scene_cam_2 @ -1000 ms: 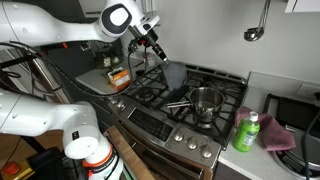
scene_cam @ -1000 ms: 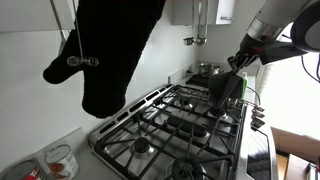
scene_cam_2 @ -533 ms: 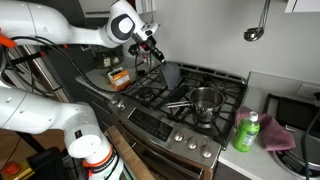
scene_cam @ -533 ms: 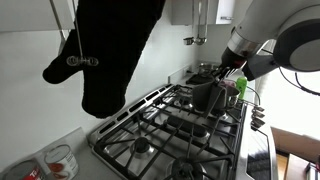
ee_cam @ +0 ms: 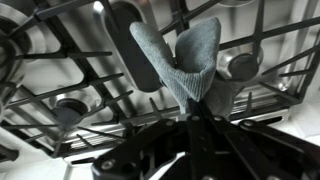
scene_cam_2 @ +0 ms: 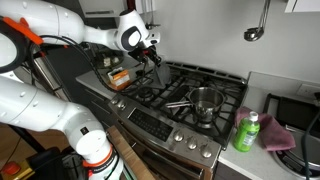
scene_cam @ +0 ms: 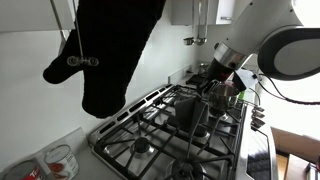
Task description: Move the pot to the right plate, remove the towel and put it on the stove
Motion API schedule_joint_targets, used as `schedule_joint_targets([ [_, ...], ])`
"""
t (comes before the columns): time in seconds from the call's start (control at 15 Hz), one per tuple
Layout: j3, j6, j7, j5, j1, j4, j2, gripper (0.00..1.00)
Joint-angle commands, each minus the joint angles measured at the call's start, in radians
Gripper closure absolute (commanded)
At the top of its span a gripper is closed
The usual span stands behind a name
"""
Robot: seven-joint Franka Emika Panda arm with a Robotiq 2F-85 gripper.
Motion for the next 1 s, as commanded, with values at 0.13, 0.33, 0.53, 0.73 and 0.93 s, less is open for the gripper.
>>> schedule_joint_targets([
  [0.13, -0.116, 0.010, -0.189, 0.244, 0.123, -0.030, 0.023, 0.99],
  [0.33, -0.130, -0.012, -0.210, 0.287, 0.119, -0.042, 0.027, 0.99],
  [0.53, -0.111, -0.042, -0.162, 0.234, 0.072, -0.057, 0.031, 0.99],
  [0.73, -0.098, -0.086, -0.131, 0.206, 0.044, -0.059, 0.012, 0.66],
  [0.93, -0.065, -0.157, -0.053, 0.109, -0.010, -0.056, -0.054, 0.42],
])
